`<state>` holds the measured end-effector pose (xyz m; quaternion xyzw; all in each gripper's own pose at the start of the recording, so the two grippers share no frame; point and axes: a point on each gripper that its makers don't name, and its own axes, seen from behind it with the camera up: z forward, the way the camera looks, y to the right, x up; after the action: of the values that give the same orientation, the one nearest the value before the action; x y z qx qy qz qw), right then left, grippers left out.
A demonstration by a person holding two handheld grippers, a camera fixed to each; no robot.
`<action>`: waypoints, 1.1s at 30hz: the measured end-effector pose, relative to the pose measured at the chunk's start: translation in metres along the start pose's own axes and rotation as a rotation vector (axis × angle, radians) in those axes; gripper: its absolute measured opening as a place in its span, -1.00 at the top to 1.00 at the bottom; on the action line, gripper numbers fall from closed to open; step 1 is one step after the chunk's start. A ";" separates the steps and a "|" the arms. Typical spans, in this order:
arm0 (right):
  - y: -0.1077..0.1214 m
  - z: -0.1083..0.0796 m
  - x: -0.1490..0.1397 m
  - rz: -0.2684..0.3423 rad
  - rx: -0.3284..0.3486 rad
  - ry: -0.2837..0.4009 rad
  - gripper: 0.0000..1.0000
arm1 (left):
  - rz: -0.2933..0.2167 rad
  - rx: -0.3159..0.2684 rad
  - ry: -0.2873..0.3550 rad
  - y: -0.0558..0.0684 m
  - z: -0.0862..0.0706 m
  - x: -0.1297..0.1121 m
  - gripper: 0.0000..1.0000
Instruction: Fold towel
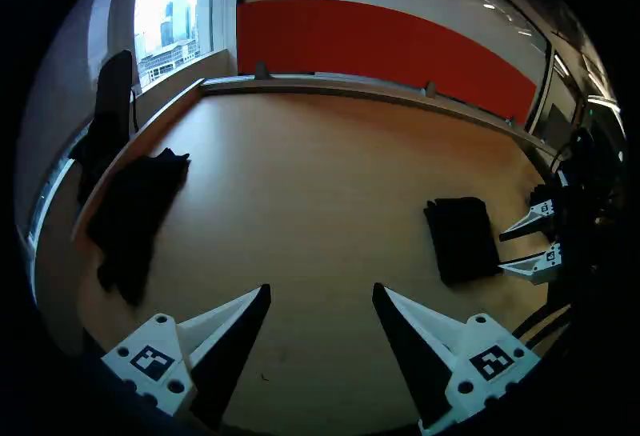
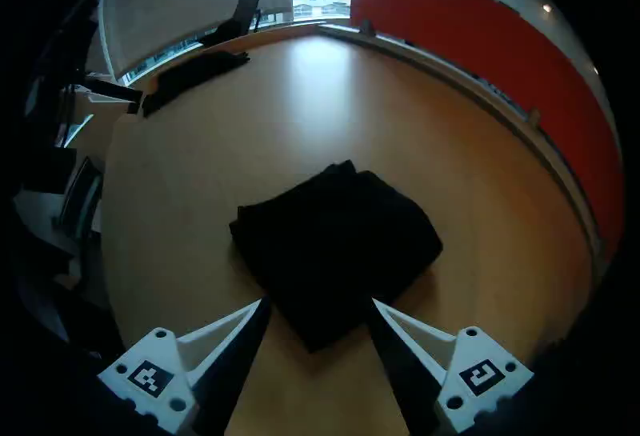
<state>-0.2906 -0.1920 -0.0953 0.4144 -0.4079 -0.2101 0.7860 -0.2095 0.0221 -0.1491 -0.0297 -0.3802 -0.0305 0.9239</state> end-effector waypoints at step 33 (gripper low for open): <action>0.002 0.006 -0.048 0.100 -0.029 -0.063 0.85 | -0.004 -0.008 -0.002 0.004 0.000 -0.006 -0.89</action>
<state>-0.3232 -0.1618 -0.1136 0.3751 -0.4494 -0.1893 0.7884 -0.2132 0.0265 -0.1530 -0.0327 -0.3809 -0.0337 0.9234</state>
